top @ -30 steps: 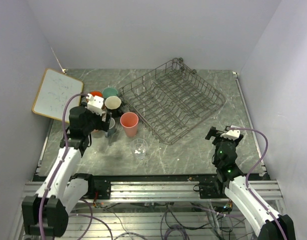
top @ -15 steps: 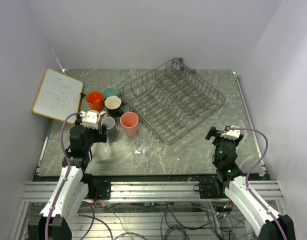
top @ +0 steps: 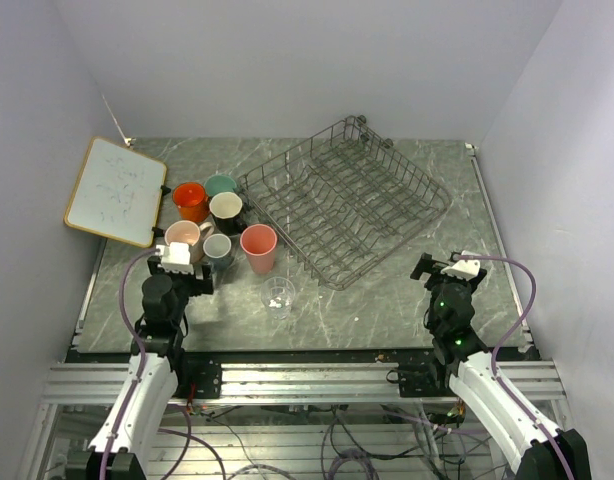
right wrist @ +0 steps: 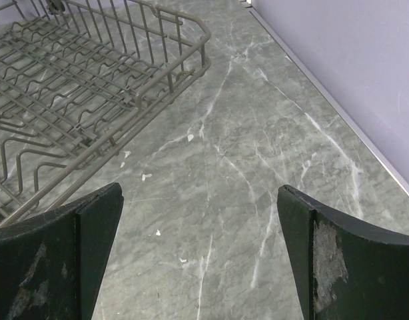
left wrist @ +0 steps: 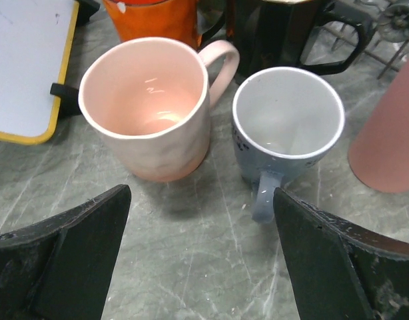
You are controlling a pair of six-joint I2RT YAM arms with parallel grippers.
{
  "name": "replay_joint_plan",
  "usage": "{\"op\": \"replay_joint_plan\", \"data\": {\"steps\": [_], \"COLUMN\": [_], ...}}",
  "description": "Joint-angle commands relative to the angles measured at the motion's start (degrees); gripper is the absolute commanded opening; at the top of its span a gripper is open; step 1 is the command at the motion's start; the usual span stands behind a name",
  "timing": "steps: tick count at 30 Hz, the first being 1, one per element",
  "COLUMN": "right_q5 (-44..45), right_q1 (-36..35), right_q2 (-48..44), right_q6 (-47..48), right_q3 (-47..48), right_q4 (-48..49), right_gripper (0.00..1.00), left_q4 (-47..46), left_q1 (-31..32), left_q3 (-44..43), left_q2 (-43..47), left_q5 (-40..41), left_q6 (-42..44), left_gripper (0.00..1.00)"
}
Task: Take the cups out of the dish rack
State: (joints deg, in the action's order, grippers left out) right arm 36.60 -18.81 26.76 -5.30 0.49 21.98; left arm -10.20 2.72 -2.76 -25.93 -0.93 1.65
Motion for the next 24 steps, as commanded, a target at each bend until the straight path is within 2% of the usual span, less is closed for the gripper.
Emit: {"op": "replay_joint_plan", "data": {"steps": [1,24], "right_q5": [0.2,0.2], "right_q1": [0.3,0.3], "right_q2": [-0.3,0.6], "right_q6": [0.4,0.3], "right_q3": [-5.1,-5.0], "right_q4": [0.9,1.3], "right_gripper": [1.00,1.00], "left_q4": [-4.9,-4.4], "left_q1": [-0.6,-0.6], "left_q3": [-1.0,-0.8], "left_q2": [-3.2,-1.8], "left_q5": [4.1,3.3], "left_q6": [-1.5,-1.2], "left_gripper": [1.00,1.00]}}
